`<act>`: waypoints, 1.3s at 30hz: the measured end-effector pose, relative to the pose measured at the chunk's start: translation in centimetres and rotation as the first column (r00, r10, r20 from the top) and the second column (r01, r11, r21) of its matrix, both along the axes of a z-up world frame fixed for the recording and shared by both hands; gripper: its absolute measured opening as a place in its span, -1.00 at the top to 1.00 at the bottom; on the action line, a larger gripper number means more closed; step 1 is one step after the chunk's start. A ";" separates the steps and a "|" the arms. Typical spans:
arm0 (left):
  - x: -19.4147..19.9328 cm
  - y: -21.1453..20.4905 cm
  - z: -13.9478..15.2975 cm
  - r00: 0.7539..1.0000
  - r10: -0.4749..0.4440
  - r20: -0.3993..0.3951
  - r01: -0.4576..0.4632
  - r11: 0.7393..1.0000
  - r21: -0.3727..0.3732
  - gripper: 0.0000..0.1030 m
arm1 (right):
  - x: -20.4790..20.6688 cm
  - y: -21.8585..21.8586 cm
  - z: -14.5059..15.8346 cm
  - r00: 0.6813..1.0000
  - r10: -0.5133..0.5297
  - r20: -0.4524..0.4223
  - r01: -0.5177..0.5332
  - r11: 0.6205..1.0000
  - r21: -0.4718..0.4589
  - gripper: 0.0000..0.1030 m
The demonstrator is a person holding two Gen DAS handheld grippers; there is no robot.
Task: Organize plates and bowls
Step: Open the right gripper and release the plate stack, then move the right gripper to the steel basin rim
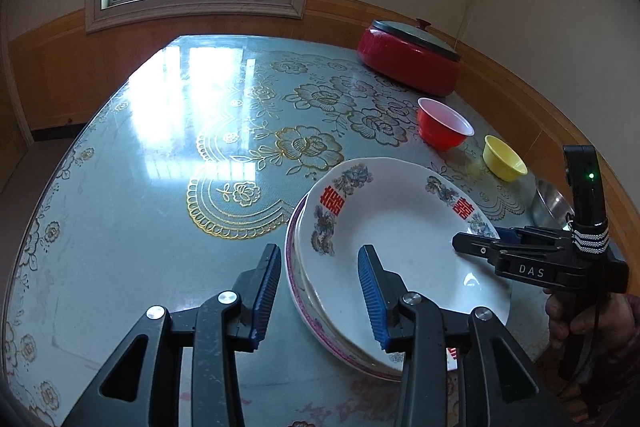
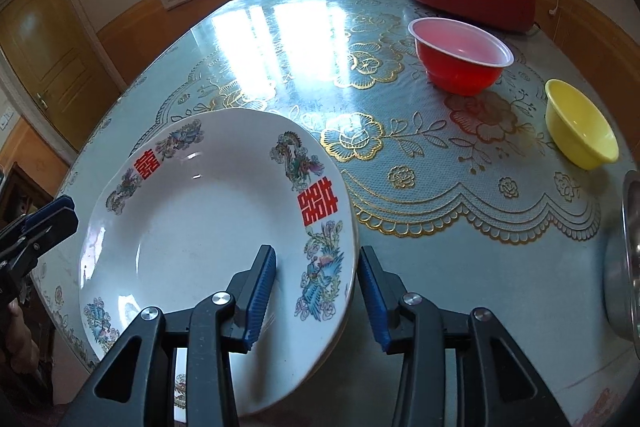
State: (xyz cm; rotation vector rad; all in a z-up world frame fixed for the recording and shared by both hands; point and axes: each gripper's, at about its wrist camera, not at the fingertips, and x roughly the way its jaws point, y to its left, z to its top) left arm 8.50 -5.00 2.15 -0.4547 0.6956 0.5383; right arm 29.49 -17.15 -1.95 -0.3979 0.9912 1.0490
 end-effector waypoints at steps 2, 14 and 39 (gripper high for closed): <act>0.7 0.0 0.2 1.000 -0.013 -0.009 0.013 1.000 0.009 0.21 | -0.1 -0.3 0.2 1.000 -0.024 0.004 0.024 1.000 0.001 0.16; 3.8 -0.9 1.1 0.987 -0.162 0.001 0.162 0.986 0.033 0.12 | -0.9 -4.7 2.6 0.978 -0.206 0.042 0.202 0.977 0.072 0.16; 9.9 -8.4 1.4 0.869 -0.487 -0.084 0.494 0.855 0.158 0.02 | -1.8 -12.2 3.3 0.852 -0.521 0.044 0.516 0.852 0.089 0.15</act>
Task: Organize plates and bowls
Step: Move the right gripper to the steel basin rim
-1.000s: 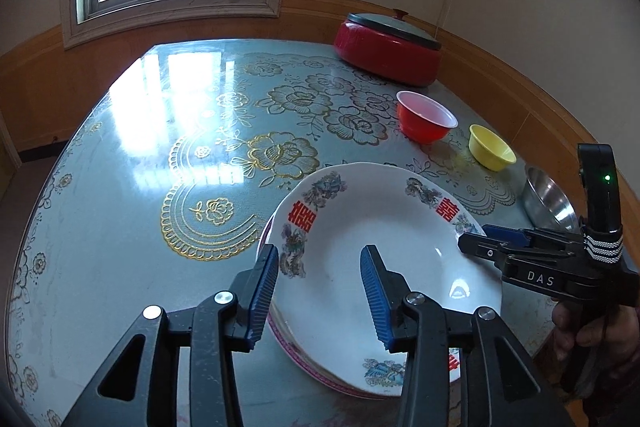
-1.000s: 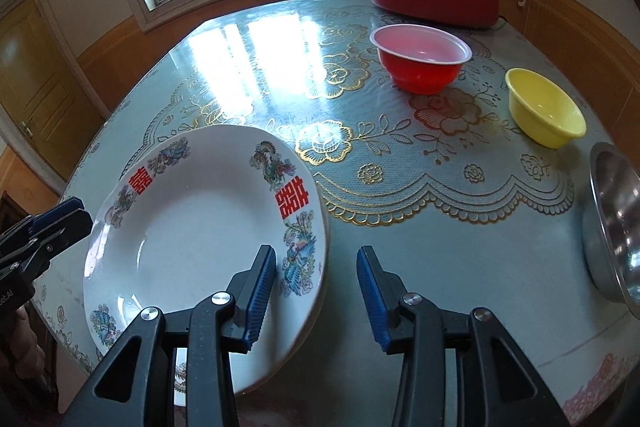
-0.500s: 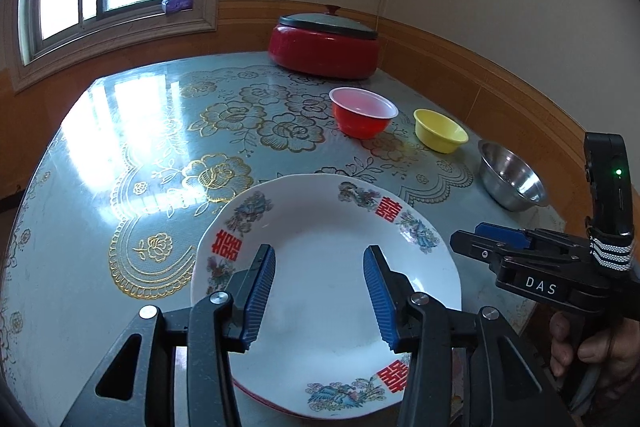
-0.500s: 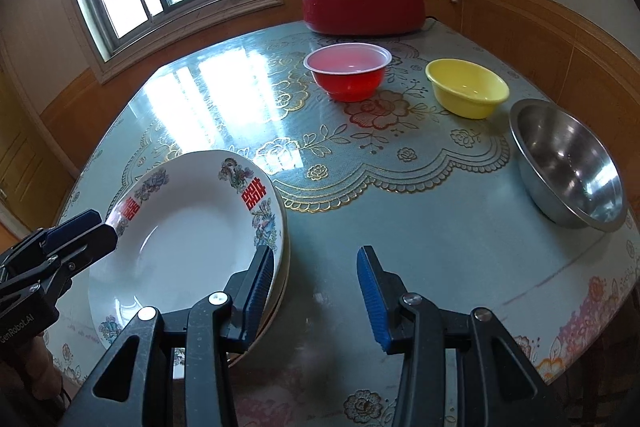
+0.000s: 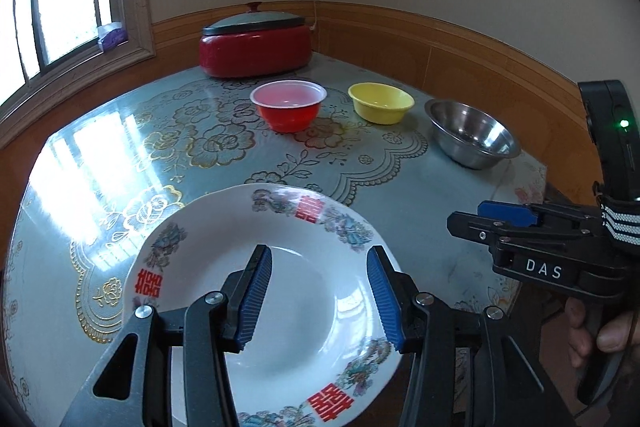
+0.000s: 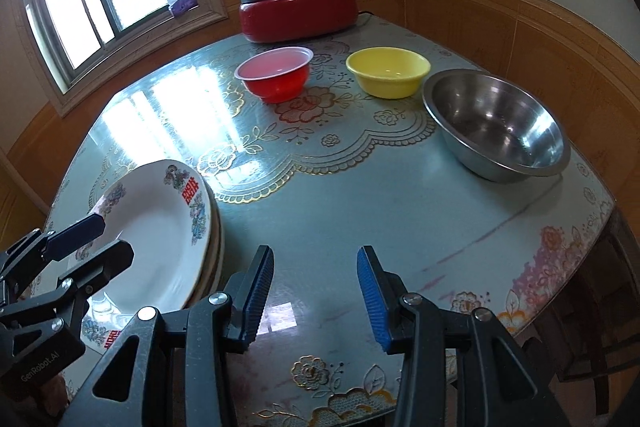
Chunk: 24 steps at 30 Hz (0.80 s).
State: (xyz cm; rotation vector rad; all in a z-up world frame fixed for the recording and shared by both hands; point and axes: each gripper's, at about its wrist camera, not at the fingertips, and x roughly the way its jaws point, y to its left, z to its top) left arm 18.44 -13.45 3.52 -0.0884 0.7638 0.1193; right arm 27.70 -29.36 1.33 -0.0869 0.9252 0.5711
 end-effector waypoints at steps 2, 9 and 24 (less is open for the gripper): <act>0.4 -1.0 0.0 1.000 -0.024 -0.001 0.024 1.000 0.016 0.02 | 0.5 -0.9 0.1 1.000 -0.028 0.000 0.028 1.000 0.010 0.15; 2.5 -4.7 0.3 0.996 -0.088 -0.006 0.089 0.993 0.079 0.01 | 2.6 -3.6 0.8 0.997 -0.075 0.026 0.074 0.997 0.031 0.15; 9.7 -13.6 0.6 0.977 -0.212 -0.031 0.214 0.969 0.123 -0.01 | 9.1 -12.5 2.4 0.978 -0.190 0.083 0.183 0.979 0.085 0.15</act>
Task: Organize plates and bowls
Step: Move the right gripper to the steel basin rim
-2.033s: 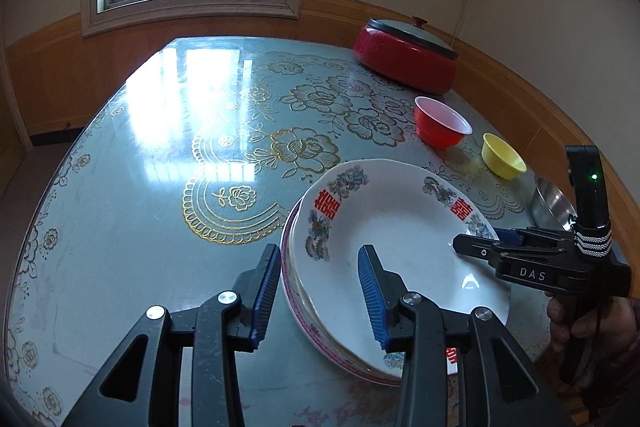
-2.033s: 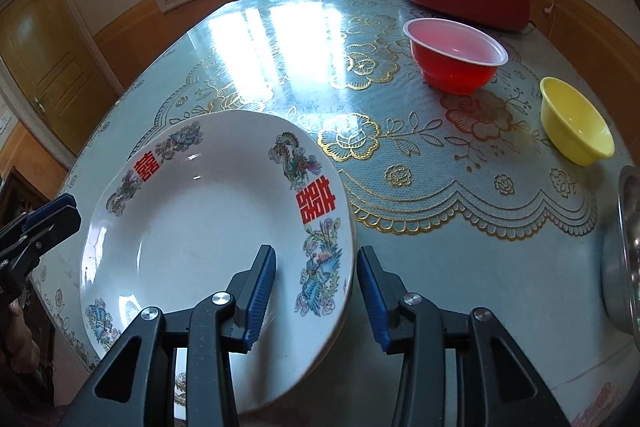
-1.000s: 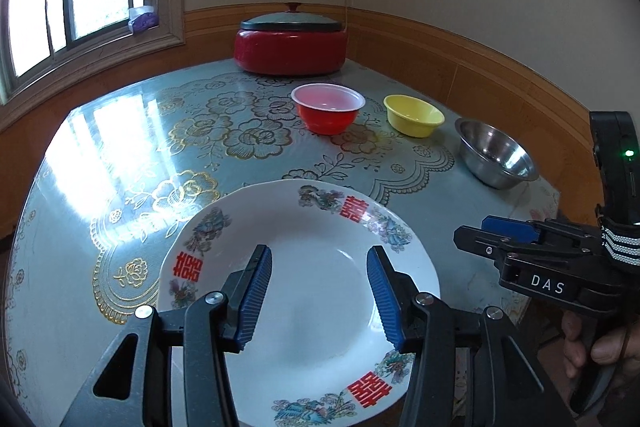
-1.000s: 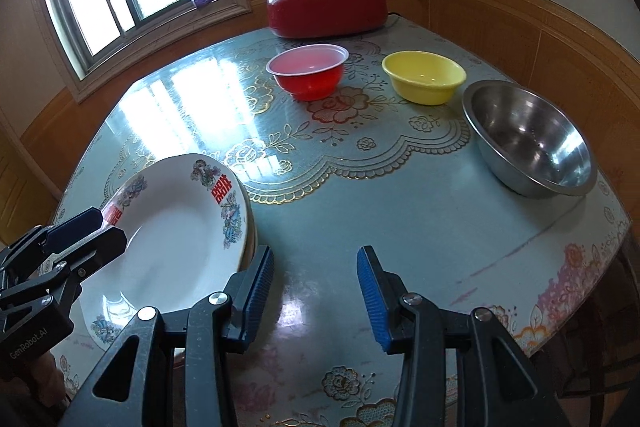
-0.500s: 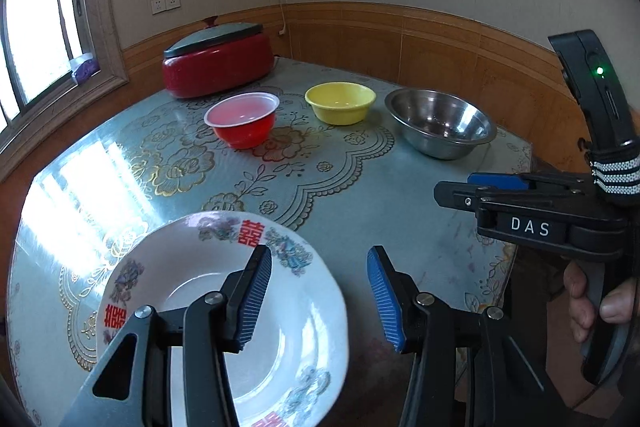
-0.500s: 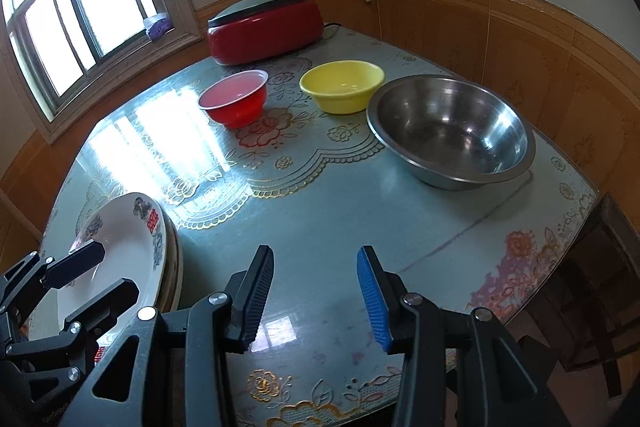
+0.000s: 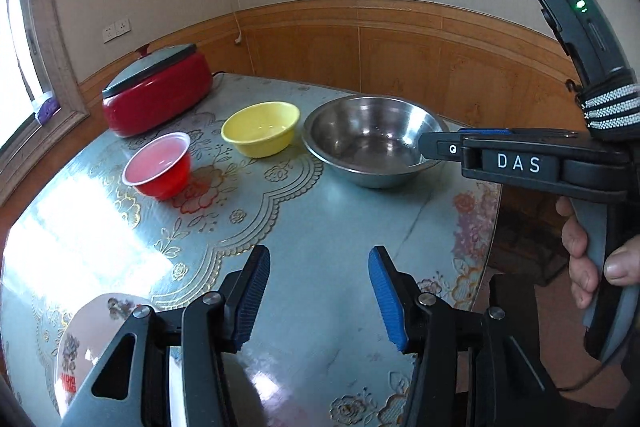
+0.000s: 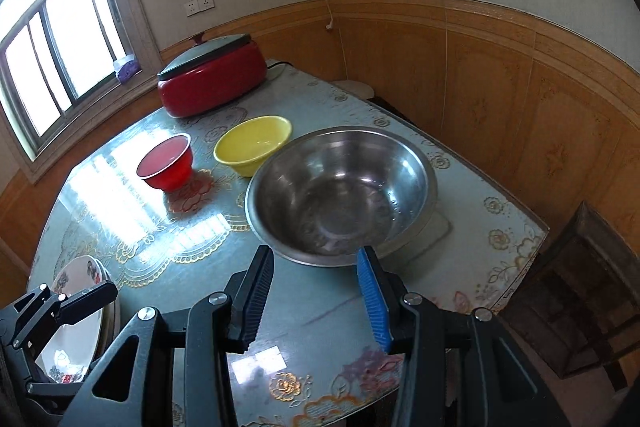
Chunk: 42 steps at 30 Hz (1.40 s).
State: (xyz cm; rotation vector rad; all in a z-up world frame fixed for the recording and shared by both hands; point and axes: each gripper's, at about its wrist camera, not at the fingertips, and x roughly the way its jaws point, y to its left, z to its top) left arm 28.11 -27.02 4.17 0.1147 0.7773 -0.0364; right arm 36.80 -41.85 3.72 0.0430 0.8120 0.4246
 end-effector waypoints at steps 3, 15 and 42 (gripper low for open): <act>1.2 -1.4 -0.1 1.000 -0.020 -0.008 0.020 1.000 0.009 -0.01 | 1.0 -1.5 -0.1 1.000 -0.018 -0.004 0.018 1.000 0.011 0.15; 5.0 -4.3 -0.6 0.999 -0.044 -0.026 0.045 0.999 0.026 -0.06 | 4.7 -5.1 -0.6 0.999 -0.046 -0.015 0.046 0.998 0.038 0.15; 13.5 2.1 -3.2 0.967 0.206 -0.152 -0.247 0.905 -0.346 0.16 | 14.2 -6.2 -4.4 0.989 0.046 -0.144 -0.038 0.998 0.055 0.15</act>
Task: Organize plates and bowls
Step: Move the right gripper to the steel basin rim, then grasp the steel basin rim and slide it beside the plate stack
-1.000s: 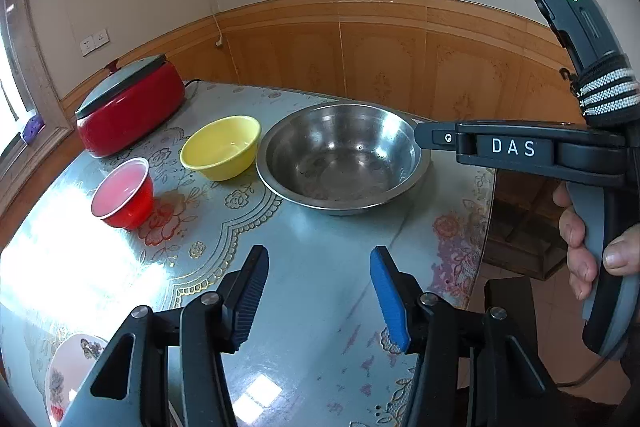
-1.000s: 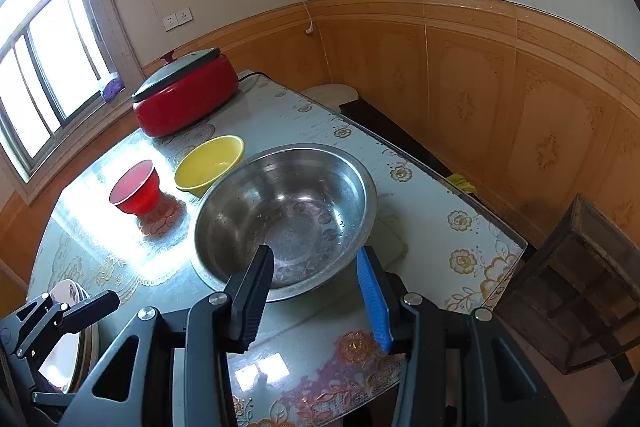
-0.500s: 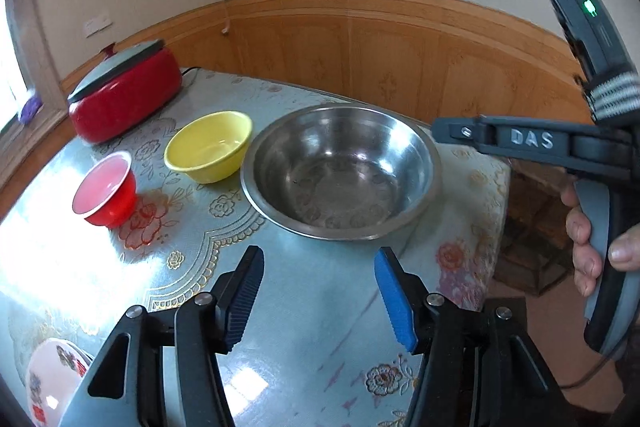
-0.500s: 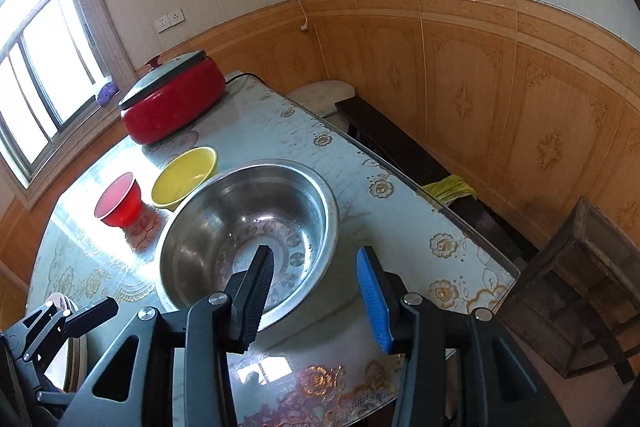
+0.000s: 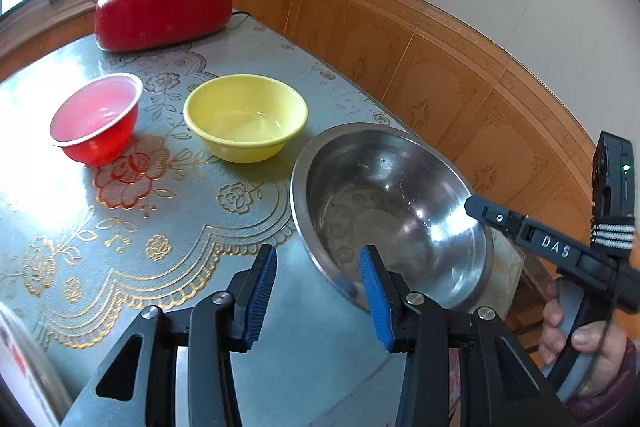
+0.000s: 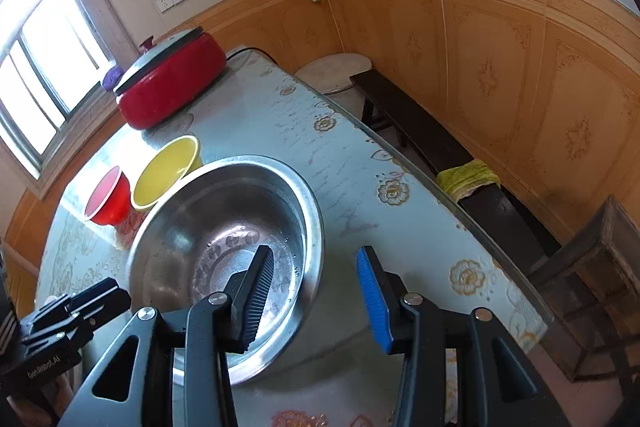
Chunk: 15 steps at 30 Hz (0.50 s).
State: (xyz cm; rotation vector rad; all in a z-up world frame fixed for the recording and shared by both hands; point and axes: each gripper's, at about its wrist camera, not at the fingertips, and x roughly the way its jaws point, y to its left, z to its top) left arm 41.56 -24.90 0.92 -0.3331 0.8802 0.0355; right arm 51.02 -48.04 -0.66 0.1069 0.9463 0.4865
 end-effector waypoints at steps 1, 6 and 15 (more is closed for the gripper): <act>0.5 0.0 -0.2 1.000 0.004 -0.005 -0.004 1.000 -0.009 0.16 | 0.3 0.2 -0.2 1.000 0.006 -0.003 -0.006 1.000 -0.004 0.15; 2.7 0.1 -1.4 0.999 0.015 -0.045 -0.017 0.999 -0.043 0.43 | 1.4 1.3 -1.7 0.998 0.055 -0.025 -0.056 0.998 -0.030 0.34; -0.6 0.7 -1.2 0.997 0.061 -0.042 -0.062 0.998 -0.023 0.59 | -0.5 4.1 -1.6 0.980 0.198 -0.002 -0.198 0.979 -0.052 0.70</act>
